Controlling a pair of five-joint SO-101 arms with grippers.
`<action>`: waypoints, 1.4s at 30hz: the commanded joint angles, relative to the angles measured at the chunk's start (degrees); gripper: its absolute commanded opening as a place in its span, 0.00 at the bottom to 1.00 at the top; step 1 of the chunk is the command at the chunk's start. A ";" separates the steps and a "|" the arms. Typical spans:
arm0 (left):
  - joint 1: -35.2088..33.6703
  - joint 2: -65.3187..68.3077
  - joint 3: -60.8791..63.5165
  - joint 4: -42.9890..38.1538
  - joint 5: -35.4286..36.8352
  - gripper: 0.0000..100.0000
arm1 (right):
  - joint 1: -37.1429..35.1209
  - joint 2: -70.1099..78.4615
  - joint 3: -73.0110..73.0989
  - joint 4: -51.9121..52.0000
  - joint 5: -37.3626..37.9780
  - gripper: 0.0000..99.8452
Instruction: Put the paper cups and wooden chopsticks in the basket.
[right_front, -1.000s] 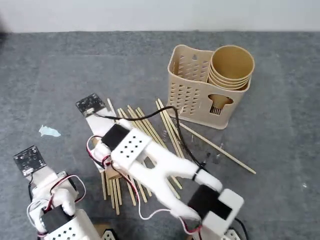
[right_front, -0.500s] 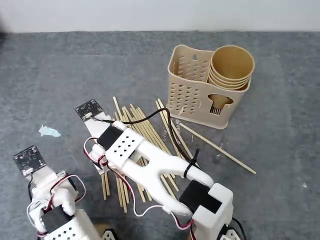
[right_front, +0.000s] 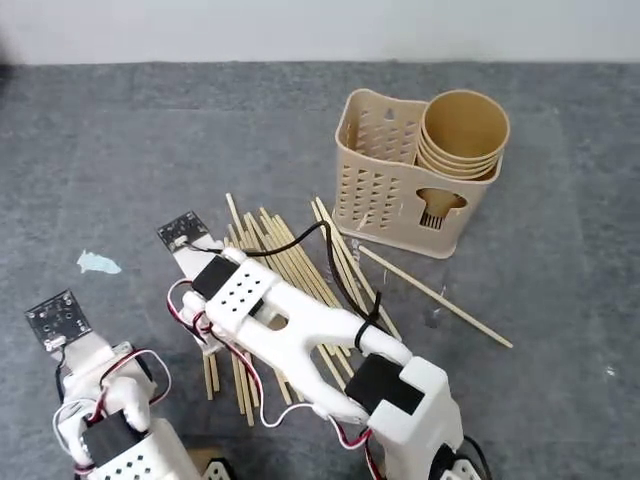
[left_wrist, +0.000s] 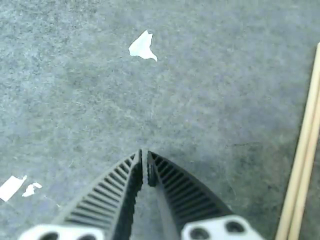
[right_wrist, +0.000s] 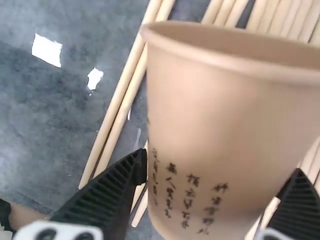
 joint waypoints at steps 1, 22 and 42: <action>-0.18 -1.05 -0.48 -1.41 0.18 0.02 | 0.13 -3.38 -1.85 1.45 -0.09 0.41; -0.09 -1.05 -0.48 -1.41 0.26 0.02 | 2.33 -4.62 -2.29 1.71 2.29 0.23; -0.09 -1.05 -0.48 -1.41 0.26 0.02 | 25.54 -43.47 -8.97 8.31 21.45 0.23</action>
